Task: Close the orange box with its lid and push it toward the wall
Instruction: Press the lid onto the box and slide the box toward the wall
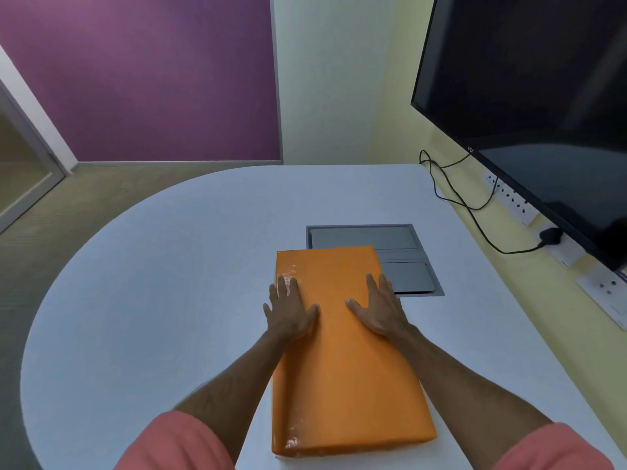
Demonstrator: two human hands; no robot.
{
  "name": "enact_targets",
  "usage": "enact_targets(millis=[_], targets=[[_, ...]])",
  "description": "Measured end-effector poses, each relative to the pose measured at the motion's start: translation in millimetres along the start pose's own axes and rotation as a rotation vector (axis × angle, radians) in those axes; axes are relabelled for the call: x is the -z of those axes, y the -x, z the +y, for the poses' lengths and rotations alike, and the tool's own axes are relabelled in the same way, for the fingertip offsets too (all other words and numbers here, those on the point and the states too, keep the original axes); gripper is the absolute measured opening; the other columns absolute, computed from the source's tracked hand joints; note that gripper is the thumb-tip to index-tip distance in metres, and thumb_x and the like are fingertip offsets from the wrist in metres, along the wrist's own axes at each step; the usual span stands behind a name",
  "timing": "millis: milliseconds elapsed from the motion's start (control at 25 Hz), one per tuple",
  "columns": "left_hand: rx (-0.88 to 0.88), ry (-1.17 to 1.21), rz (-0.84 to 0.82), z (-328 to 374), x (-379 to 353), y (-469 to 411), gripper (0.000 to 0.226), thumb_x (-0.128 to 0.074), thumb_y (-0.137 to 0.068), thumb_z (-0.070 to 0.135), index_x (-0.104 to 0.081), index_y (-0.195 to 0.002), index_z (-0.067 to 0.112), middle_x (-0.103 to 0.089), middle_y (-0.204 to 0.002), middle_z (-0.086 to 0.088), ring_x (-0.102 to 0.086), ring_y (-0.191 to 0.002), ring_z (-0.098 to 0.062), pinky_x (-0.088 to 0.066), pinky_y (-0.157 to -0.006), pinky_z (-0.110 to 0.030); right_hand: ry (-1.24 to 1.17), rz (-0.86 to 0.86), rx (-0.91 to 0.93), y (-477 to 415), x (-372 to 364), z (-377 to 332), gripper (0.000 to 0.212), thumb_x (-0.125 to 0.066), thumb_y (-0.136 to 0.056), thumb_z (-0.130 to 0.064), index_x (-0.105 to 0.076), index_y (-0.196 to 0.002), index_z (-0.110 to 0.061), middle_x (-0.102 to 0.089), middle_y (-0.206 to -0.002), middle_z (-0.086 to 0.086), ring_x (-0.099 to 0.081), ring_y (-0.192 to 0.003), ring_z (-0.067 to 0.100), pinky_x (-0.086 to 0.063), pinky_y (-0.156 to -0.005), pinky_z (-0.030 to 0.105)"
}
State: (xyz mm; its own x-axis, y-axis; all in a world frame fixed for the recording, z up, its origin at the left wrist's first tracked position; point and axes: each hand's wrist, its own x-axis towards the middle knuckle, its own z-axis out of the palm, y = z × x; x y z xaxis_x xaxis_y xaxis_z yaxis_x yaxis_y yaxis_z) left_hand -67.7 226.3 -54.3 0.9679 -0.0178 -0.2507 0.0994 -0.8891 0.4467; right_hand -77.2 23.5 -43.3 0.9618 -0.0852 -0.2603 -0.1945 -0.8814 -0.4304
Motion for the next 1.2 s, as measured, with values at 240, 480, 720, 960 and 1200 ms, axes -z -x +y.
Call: enact_targets(millis=[240, 480, 720, 960, 1200], targets=[[0.108, 0.265, -0.041, -29, -13, 42, 0.09, -0.049, -0.089, 0.057, 0.0, -0.155, 0.022, 0.003, -0.163, -0.016, -0.006, -0.148, -0.043, -0.022, -0.115, -0.058, -0.163, 0.023, -0.095, 45, -6, 16, 0.094, -0.056, -0.084, -0.062, -0.005, -0.155, -0.028, -0.002, -0.164, 0.005, -0.014, -0.149, 0.03, -0.027, -0.116, 0.052], [0.019, 0.476, -0.034, -39, -16, 54, 0.084, -0.052, -0.092, 0.048, -0.003, -0.155, 0.022, -0.029, -0.157, -0.014, -0.035, -0.141, -0.034, -0.031, -0.113, -0.05, -0.257, 0.006, -0.157, 63, -12, 23, 0.088, -0.057, -0.087, -0.056, -0.008, -0.155, -0.028, -0.017, -0.16, 0.009, -0.028, -0.144, 0.03, -0.03, -0.114, 0.049], [0.077, 0.561, -0.047, -34, -15, 57, 0.085, -0.057, -0.091, 0.046, -0.006, -0.155, 0.025, -0.032, -0.156, -0.013, -0.038, -0.139, -0.036, -0.034, -0.111, -0.05, -0.247, 0.006, -0.2, 64, -15, 25, 0.086, -0.057, -0.085, -0.06, -0.012, -0.154, -0.033, -0.031, -0.154, 0.013, -0.037, -0.139, 0.032, -0.033, -0.111, 0.047], [0.148, 0.673, 0.027, -12, -8, 57, 0.079, -0.062, -0.089, 0.038, -0.018, -0.153, 0.024, -0.044, -0.149, -0.009, -0.048, -0.132, -0.034, -0.04, -0.108, -0.052, -0.37, 0.02, -0.191, 61, -3, 36, 0.088, -0.066, -0.082, -0.053, -0.02, -0.153, -0.029, -0.036, -0.154, 0.01, -0.037, -0.139, 0.031, -0.035, -0.113, 0.049], [0.155, 0.658, 0.031, 46, -16, 60, 0.076, -0.056, -0.092, 0.037, -0.015, -0.154, 0.024, -0.041, -0.15, -0.012, -0.046, -0.132, -0.037, -0.038, -0.107, -0.053, -0.42, 0.021, -0.172, 63, 32, 78, 0.091, -0.067, -0.081, -0.054, -0.02, -0.153, -0.025, -0.033, -0.156, 0.008, -0.033, -0.142, 0.03, -0.034, -0.114, 0.049]])
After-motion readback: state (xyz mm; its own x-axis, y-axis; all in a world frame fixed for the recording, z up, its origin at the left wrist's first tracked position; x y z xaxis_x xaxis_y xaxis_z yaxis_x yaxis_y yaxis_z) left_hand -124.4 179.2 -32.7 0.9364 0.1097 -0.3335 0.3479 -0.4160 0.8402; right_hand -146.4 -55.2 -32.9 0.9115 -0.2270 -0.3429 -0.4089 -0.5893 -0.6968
